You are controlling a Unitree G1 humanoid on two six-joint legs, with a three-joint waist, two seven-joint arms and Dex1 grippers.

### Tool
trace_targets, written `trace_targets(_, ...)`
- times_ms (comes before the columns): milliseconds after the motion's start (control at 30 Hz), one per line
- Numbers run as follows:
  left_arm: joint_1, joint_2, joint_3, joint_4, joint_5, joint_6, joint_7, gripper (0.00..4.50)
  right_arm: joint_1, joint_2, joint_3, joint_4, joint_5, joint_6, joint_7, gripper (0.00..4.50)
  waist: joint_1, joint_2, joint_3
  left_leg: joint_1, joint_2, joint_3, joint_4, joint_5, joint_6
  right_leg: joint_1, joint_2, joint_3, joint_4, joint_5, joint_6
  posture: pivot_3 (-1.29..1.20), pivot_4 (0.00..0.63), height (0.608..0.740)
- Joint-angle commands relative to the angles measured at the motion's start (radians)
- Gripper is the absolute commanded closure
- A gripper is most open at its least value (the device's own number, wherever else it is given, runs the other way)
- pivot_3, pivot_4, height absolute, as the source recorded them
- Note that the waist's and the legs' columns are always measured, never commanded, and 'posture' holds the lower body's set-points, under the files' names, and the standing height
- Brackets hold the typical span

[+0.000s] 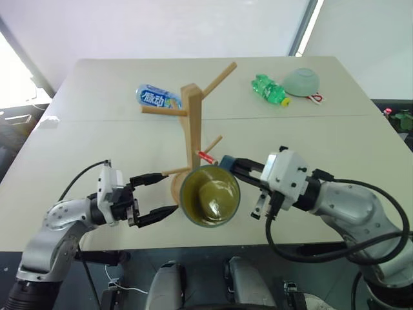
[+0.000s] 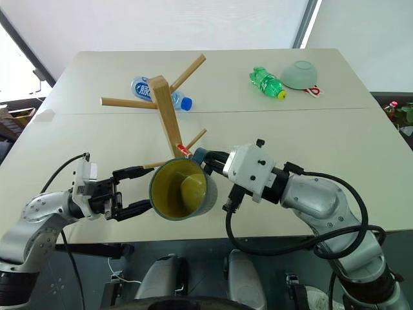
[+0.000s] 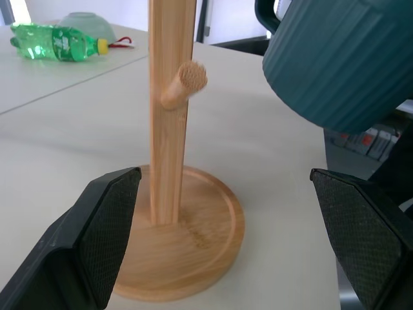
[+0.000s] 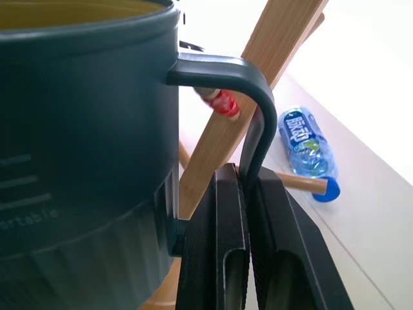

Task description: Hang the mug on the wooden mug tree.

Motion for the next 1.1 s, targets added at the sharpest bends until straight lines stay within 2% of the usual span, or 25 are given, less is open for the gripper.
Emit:
trace_targets(33,-0.015,0.038,0.052,-0.07,-0.069,0.045,-0.012,0.0,-0.042,0.002,0.006,-0.018,0.008,0.004,0.005,4.41,0.0,0.0,0.0,0.0,0.0,0.0,0.0,0.0,0.0,0.0,0.0,0.0,0.0,0.0,0.0,0.0,0.15,0.74)
trace_targets(367,-0.04,0.069,0.114,-0.112,-0.14,0.106,-0.004,0.0,-0.125,0.027,0.063,0.036,-0.012,0.051,-0.013,4.41,-0.001,0.0,0.0,0.0,0.0,0.0,0.0,0.0,0.0,0.0,0.0,0.0,0.0,0.0,0.0,0.0,0.15,0.74)
trace_targets(700,-0.061,0.058,0.102,-0.148,-0.141,0.131,0.043,0.0,-0.163,0.068,0.081,0.049,-0.01,0.12,-0.045,4.41,0.0,0.0,0.0,-0.002,0.0,0.0,0.0,0.0,0.0,-0.002,0.0,0.0,0.0,0.0,0.0,0.0,0.15,0.74)
trace_targets(833,-0.072,0.055,0.097,-0.153,-0.15,0.141,0.055,0.0,-0.168,0.075,0.076,0.047,-0.005,0.132,-0.045,3.17,0.0,0.0,0.0,-0.002,-0.001,0.0,0.0,0.0,0.0,-0.002,0.0,0.0,0.0,0.0,0.0,0.0,0.15,0.74)
trace_targets(900,-0.076,0.054,0.097,-0.154,-0.153,0.146,0.06,0.0,-0.171,0.07,0.078,0.045,-0.013,0.124,-0.041,2.03,-0.001,0.0,0.0,-0.002,-0.001,0.0,0.0,0.0,0.0,-0.002,0.0,0.0,0.0,0.0,0.0,0.0,0.15,0.74)
trace_targets(967,-0.075,0.054,0.098,-0.154,-0.154,0.149,0.06,0.0,-0.175,0.062,0.078,0.042,-0.017,0.118,-0.035,1.09,-0.001,0.0,0.0,-0.002,-0.001,0.0,0.0,0.0,0.0,-0.002,0.001,0.0,0.0,0.0,0.0,0.0,0.15,0.74)
trace_targets(1100,-0.07,0.056,0.102,-0.153,-0.161,0.155,0.054,0.0,-0.172,0.048,0.059,0.03,-0.008,0.113,-0.018,1.09,-0.001,0.0,0.0,-0.003,-0.001,0.0,0.0,0.0,0.0,-0.003,0.001,0.0,0.0,0.0,0.0,0.0,0.15,0.74)
